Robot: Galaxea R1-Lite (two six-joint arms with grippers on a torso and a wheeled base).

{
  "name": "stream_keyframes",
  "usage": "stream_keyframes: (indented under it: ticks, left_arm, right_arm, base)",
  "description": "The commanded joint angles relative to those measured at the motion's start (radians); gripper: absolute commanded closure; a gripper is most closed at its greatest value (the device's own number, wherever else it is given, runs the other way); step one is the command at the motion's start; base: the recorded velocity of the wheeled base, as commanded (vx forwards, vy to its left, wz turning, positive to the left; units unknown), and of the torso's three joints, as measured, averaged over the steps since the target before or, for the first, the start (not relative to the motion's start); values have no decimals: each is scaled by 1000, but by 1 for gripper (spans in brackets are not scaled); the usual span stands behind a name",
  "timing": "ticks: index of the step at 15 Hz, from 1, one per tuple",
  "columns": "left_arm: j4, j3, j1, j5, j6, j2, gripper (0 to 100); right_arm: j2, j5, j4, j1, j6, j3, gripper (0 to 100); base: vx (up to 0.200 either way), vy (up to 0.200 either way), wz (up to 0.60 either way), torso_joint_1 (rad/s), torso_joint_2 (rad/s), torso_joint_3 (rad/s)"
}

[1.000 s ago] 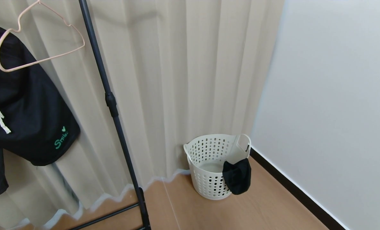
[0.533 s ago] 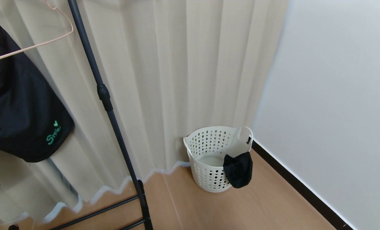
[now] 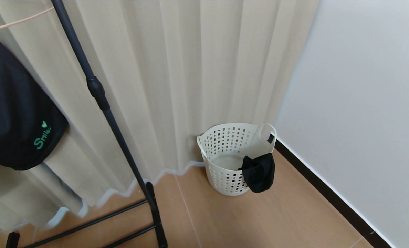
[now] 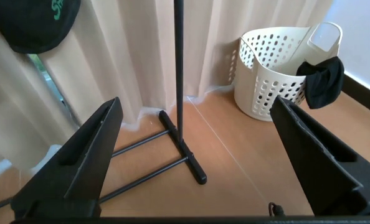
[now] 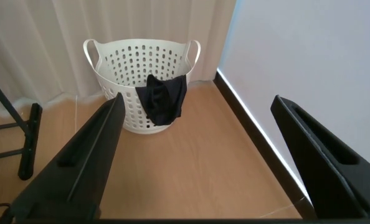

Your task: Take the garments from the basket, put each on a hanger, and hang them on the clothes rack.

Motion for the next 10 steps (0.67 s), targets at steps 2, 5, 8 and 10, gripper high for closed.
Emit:
stream_keyframes:
  ticks: [2, 5, 8, 10]
  left_arm:
    - [0, -1, 0, 2, -4, 1, 0]
    - [0, 1, 0, 0, -1, 1, 0]
    - [0, 1, 0, 5, -4, 1, 0]
    - [0, 1, 0, 5, -4, 1, 0]
  right_arm:
    - [1, -1, -1, 0, 0, 0, 0]
    - [0, -4, -1, 0, 3, 0, 0]
    - [0, -7, -1, 0, 12, 0, 0]
    - [0, -7, -1, 0, 12, 0, 0]
  base:
    - [0, 0, 0, 10, 0, -205]
    - [0, 0, 0, 7, 2, -196]
    - [0, 0, 0, 5, 4, -198]
    - [0, 0, 0, 2, 0, -205]
